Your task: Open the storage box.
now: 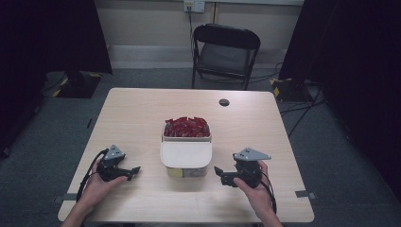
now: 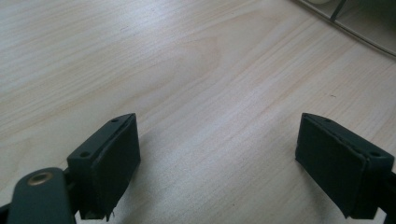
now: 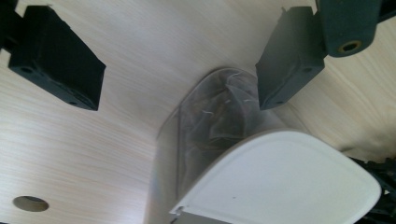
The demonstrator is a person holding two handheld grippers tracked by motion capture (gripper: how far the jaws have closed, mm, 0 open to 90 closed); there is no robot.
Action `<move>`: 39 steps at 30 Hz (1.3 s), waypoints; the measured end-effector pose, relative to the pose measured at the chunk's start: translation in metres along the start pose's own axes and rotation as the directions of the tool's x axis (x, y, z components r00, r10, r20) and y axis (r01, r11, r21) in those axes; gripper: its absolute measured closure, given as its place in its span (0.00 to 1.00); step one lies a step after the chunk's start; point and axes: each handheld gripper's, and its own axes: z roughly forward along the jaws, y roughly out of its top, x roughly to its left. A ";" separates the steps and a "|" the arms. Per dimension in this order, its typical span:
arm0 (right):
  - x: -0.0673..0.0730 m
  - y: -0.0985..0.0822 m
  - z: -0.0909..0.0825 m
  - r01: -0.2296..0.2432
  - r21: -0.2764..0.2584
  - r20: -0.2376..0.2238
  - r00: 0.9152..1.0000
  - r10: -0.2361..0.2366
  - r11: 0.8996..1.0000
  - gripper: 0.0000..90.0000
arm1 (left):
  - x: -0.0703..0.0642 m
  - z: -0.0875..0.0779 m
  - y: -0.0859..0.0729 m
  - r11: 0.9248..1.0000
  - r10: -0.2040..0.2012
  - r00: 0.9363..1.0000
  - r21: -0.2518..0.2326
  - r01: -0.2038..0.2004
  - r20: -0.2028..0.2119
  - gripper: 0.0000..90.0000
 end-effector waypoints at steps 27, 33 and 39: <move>0.023 0.004 0.045 0.046 0.051 -0.047 0.998 -0.044 0.998 0.16 | 0.000 0.000 0.000 1.000 0.000 1.000 -0.002 0.000 0.000 0.15; 0.024 0.006 0.045 0.049 0.045 -0.050 0.998 -0.047 0.998 0.16 | 0.000 0.000 0.000 1.000 -0.001 1.000 -0.001 0.001 0.000 0.15; 0.024 0.011 0.040 0.056 0.029 -0.051 0.997 -0.054 0.998 0.16 | 0.000 0.000 0.000 1.000 0.000 1.000 -0.001 0.000 0.000 0.15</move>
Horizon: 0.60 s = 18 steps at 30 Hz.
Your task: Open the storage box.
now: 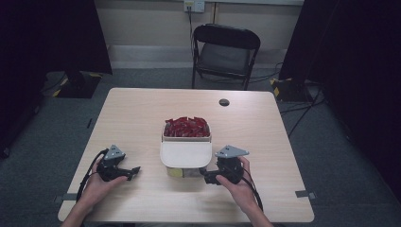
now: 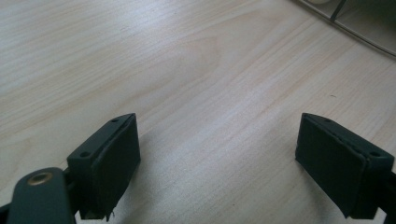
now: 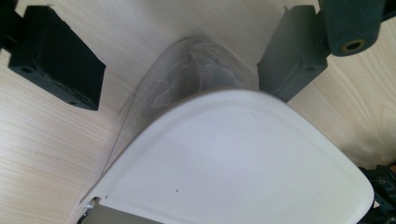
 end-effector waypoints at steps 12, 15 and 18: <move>0.000 0.003 -0.004 -0.021 -0.017 -0.014 1.000 0.021 1.000 0.16 | 0.000 0.000 0.000 1.000 0.001 1.000 0.001 -0.001 0.001 0.15; 0.000 0.006 -0.006 -0.016 -0.019 -0.020 1.000 0.016 1.000 0.16 | 0.000 0.000 0.000 1.000 0.000 1.000 -0.001 0.000 0.001 0.15; -0.001 0.008 -0.008 -0.022 -0.028 -0.025 0.999 0.021 0.999 0.16 | 0.000 0.000 0.000 1.000 0.001 1.000 0.000 -0.001 0.000 0.15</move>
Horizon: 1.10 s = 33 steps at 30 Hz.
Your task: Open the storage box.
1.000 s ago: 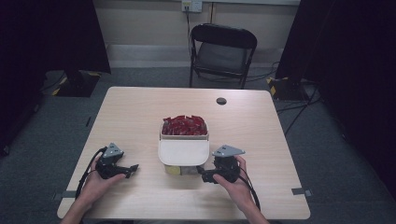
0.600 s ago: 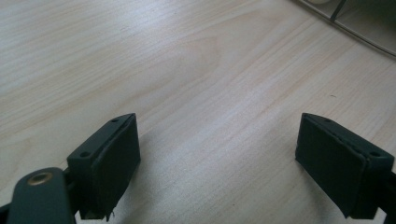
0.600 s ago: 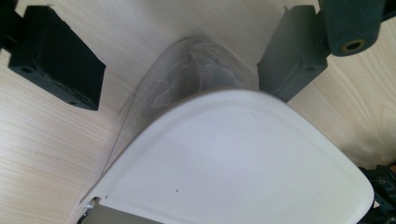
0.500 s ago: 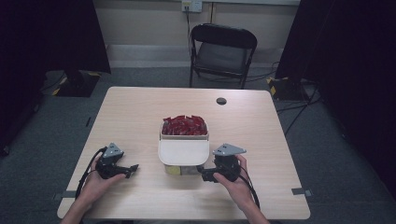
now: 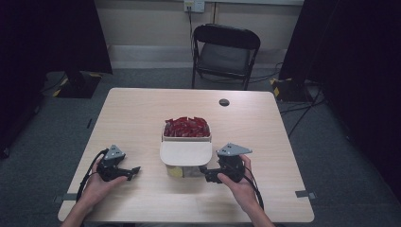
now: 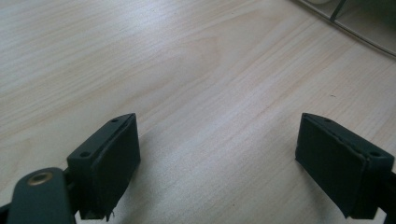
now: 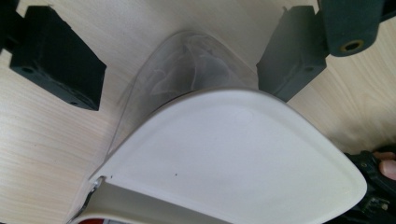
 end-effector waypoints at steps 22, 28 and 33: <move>-0.010 0.019 0.000 -0.010 -0.012 -0.008 1.000 0.010 1.000 0.16 | 0.000 0.000 0.000 1.000 0.000 1.000 0.000 0.000 0.000 0.15; -0.013 0.024 0.000 -0.024 -0.032 -0.008 1.000 0.024 0.999 0.16 | 0.000 0.000 0.000 1.000 0.000 1.000 0.001 0.000 0.000 0.15; -0.014 0.028 0.002 -0.027 -0.037 -0.009 1.000 0.027 0.999 0.16 | 0.000 0.000 0.000 1.000 0.000 1.000 -0.001 0.000 0.000 0.15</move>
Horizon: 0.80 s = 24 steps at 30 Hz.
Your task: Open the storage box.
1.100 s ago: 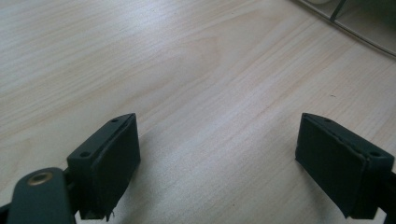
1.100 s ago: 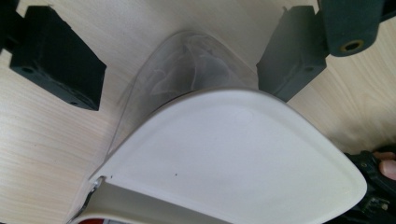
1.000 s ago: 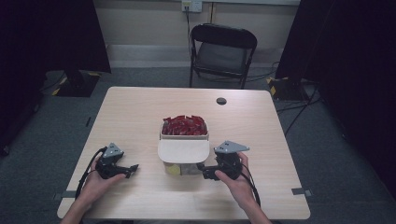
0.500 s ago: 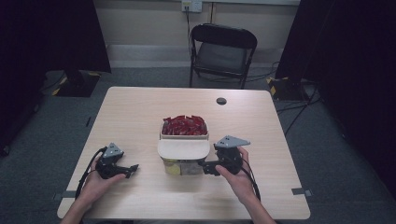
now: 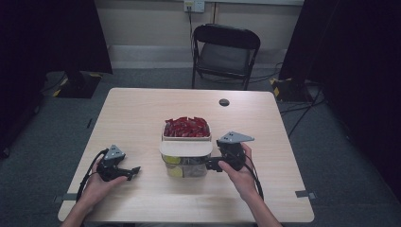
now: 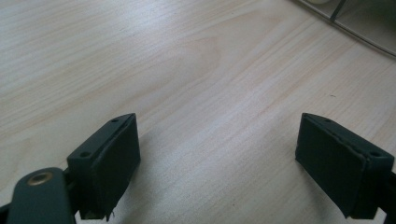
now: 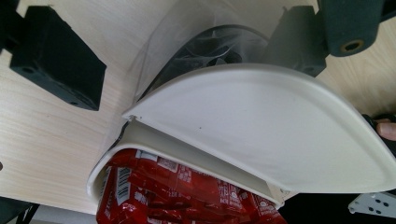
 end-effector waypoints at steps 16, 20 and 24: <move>-0.006 0.012 0.005 -0.008 -0.012 0.001 1.000 0.008 1.000 0.16 | 0.000 0.000 0.000 1.000 0.000 1.000 -0.002 0.000 0.002 0.15; -0.007 0.013 0.006 -0.003 -0.007 -0.002 1.000 0.003 1.000 0.16 | 0.000 0.000 0.000 1.000 0.001 1.000 0.001 -0.001 0.000 0.15; -0.009 0.014 0.008 -0.010 -0.008 -0.002 1.000 0.010 1.000 0.16 | 0.000 0.000 0.000 1.000 0.000 1.000 0.001 0.000 0.000 0.15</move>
